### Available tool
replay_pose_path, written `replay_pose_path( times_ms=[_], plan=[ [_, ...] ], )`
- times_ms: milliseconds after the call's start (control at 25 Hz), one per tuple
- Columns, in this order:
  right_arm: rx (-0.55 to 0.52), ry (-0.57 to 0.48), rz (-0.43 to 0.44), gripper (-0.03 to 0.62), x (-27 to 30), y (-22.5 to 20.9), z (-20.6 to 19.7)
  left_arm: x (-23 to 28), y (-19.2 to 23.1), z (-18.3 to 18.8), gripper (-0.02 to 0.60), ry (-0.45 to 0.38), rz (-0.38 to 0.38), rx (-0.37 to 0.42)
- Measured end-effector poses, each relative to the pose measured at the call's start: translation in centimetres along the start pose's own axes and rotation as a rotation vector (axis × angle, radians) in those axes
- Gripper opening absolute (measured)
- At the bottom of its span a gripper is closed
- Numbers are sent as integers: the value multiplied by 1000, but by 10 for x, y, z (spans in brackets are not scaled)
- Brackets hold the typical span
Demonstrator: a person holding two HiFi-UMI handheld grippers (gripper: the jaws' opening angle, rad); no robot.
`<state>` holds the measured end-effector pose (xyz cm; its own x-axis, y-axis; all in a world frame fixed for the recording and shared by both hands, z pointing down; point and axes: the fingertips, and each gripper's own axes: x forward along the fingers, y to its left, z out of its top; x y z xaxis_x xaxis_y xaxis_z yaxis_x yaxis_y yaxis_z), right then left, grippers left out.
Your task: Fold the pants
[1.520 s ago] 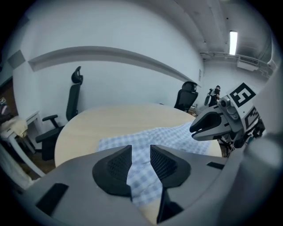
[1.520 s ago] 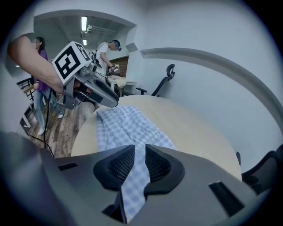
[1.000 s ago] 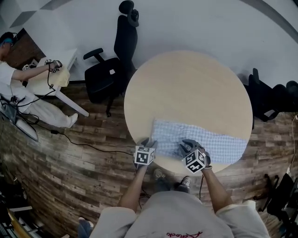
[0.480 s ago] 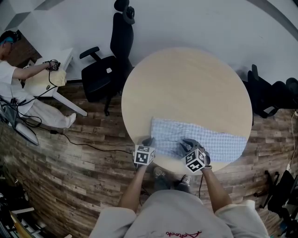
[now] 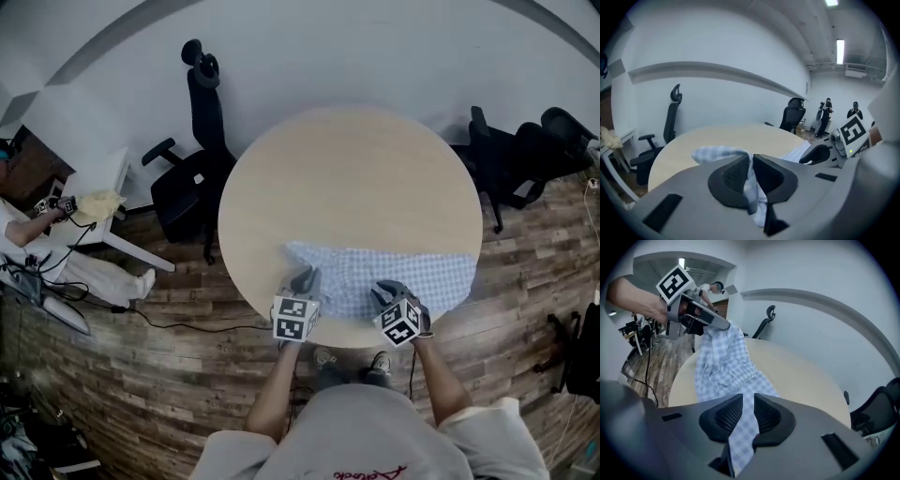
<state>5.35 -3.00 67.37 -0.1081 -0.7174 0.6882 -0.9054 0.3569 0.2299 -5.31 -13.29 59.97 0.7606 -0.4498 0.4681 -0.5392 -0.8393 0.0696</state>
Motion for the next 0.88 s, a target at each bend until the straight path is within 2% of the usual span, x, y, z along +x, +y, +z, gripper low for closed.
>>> replay_pose_path(
  times_ms=[160, 320, 400, 480, 560, 640, 720, 880],
  plan=[
    [79, 3, -73, 89, -37, -33, -38, 30, -85, 36, 55, -20, -134, 104],
    [156, 29, -149, 89, -76, -67, -92, 76, -187, 45, 55, 3, -291, 184],
    [201, 48, -181, 89, -97, -78, -121, 99, -236, 28, 55, 55, -366, 213],
    [238, 65, -206, 89, -115, -87, -147, 121, -276, -2, 63, 146, -425, 225],
    [258, 81, -221, 89, -130, -93, -170, 135, -303, -33, 163, 238, -468, 213],
    [269, 89, -229, 89, -142, -98, -187, 139, -318, -50, 166, 278, -473, 189],
    [276, 89, -229, 89, -149, -102, -200, 140, -319, -56, 166, 282, -440, 166],
    [250, 65, -200, 89, -144, -105, -196, 139, -283, -57, 166, 270, -327, 113]
  ],
)
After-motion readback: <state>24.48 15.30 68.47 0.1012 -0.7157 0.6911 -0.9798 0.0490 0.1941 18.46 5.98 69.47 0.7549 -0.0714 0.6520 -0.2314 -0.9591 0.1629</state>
